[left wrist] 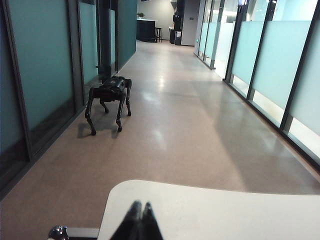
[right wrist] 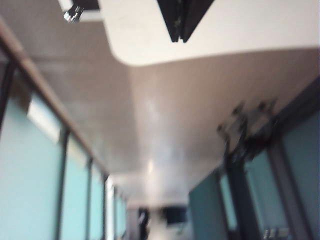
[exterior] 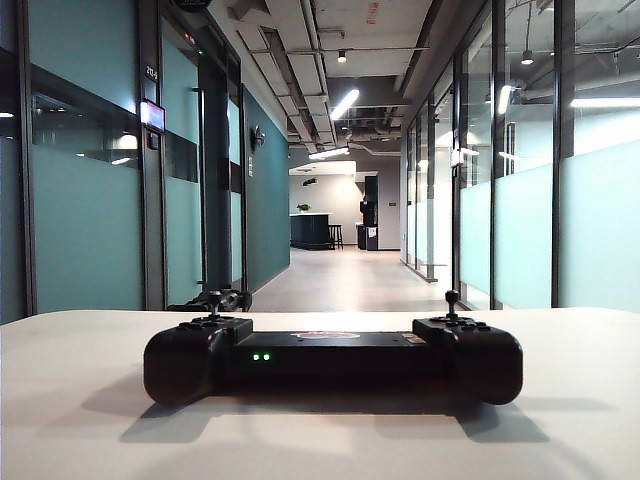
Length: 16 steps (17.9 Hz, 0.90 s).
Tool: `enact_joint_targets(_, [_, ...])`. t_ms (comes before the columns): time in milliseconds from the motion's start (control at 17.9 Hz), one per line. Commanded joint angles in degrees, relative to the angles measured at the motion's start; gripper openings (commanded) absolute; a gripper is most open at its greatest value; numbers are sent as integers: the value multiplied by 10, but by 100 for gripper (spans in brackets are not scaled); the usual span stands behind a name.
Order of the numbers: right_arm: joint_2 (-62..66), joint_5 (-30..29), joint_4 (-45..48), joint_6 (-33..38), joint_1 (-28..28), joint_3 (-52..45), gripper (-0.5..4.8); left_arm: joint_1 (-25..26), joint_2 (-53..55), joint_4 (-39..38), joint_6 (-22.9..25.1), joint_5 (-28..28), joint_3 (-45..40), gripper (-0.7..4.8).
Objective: Push the left joystick on the remote control sitting on the white table forward to make the robot dog walk in a straight line until it approaches the door.
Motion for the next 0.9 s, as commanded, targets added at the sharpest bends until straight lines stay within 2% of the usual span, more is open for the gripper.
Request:
enact_joint_targets(56, [78, -32, -14, 2, 0, 80, -3, -1, 56, -13, -38, 12, 58, -5])
enact_joint_targets(168, [143, -49, -58, 3, 1, 144, -3, -1, 108, -13, -41, 51, 98, -5])
enact_joint_targets(280, [215, -49, -119, 32, 10, 215, -3, -1, 168, -18, -41, 88, 138, -5])
enact_joint_targets(448, [299, -50, -165, 43, 49, 291, -3, -7, 248, -57, -41, 127, 203, -5])
enact_joint_targets(784, [418, -42, -246, 90, 186, 391, -4, -101, 360, -191, -42, 76, 320, -5])
enact_joint_targets(896, [456, -39, -279, 107, 229, 420, -4, -136, 388, -214, -42, 79, 346, -5])
